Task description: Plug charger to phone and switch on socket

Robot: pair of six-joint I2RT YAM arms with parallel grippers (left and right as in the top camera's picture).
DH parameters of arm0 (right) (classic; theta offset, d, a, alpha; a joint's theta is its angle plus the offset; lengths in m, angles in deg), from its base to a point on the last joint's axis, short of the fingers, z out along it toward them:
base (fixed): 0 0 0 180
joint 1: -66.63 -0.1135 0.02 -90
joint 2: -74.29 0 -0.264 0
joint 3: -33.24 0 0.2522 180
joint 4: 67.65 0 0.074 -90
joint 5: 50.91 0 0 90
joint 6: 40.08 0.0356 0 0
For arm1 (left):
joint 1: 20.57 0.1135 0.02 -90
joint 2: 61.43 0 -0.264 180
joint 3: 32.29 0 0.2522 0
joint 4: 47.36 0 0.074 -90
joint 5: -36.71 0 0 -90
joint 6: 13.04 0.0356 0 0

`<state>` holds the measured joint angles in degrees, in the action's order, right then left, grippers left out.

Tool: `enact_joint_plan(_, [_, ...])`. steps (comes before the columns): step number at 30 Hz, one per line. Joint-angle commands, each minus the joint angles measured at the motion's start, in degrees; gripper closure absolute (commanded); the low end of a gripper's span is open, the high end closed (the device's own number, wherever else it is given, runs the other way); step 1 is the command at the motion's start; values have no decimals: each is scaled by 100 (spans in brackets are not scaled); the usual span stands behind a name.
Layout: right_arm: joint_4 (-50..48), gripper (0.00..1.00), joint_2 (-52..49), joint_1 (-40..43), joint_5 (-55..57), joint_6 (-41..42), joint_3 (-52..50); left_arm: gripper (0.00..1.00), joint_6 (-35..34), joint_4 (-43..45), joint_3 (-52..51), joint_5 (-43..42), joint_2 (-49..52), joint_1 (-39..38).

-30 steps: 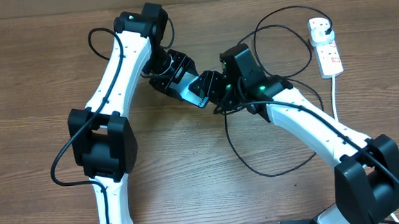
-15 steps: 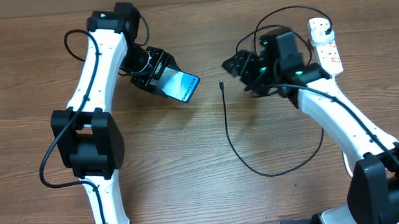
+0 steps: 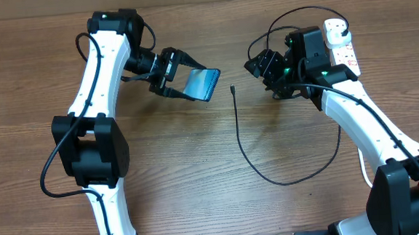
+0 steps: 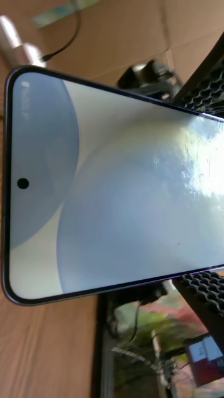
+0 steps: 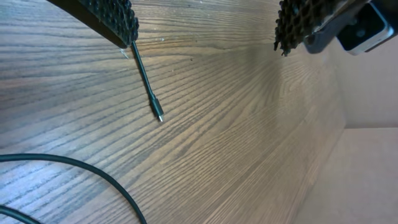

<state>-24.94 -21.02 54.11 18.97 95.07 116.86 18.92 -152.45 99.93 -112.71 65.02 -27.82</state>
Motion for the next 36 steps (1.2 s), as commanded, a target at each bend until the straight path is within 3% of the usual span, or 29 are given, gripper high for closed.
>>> enact_joint_plan(1, [33,28,173,-26,59,-66,103,96,131,-28,164,-737,-20,13])
enact_joint_plan(8, [98,28,173,-28,52,-68,103,96,107,83,164,-439,-20,17])
enact_joint_plan(13, [85,28,173,-173,55,-68,103,96,-603,367,164,1572,-20,26])
enact_joint_plan(17, [0,24,170,-398,55,-68,103,96,-940,372,164,2361,-20,24])
enact_joint_plan(24, [-428,23,170,-898,50,-63,101,96,-1137,481,162,3003,-17,20])
enact_joint_plan(36, [-682,24,164,-1325,-79,-42,101,96,-1145,509,157,3003,-17,11])
